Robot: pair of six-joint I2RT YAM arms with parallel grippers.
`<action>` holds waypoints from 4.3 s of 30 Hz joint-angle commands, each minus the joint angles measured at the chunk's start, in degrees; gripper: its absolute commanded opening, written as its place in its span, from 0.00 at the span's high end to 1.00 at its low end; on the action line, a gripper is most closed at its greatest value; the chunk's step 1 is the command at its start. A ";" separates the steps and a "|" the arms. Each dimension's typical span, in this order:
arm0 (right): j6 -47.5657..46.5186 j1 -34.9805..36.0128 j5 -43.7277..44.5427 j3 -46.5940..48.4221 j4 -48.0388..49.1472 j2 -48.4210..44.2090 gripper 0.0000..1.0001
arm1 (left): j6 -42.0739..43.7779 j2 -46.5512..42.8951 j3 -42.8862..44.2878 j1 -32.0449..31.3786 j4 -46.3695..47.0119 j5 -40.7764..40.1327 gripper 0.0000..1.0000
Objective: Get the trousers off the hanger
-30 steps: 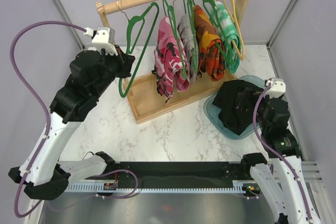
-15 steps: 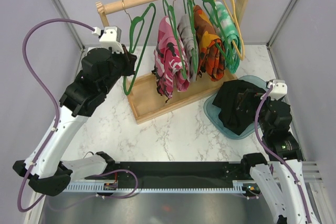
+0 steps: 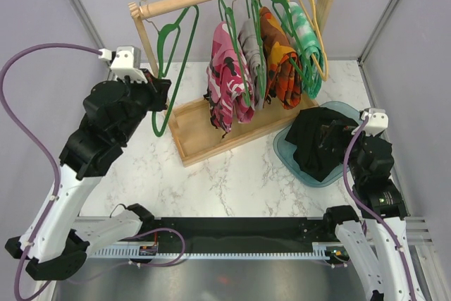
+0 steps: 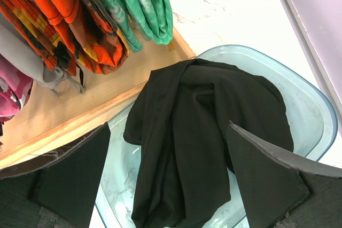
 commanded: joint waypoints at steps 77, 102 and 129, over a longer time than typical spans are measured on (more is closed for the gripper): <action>-12.39 -2.02 -33.04 -2.10 1.09 2.22 0.06 | -46.35 28.67 -41.75 -19.55 25.42 -0.12 0.40; -20.12 -1.85 -56.12 -0.78 -0.66 1.60 0.07 | -54.78 -2.67 -56.76 -21.93 33.24 6.73 0.98; 7.29 43.15 -42.55 2.47 13.92 18.46 0.13 | -62.08 -4.90 -53.97 -23.77 56.18 -2.59 0.98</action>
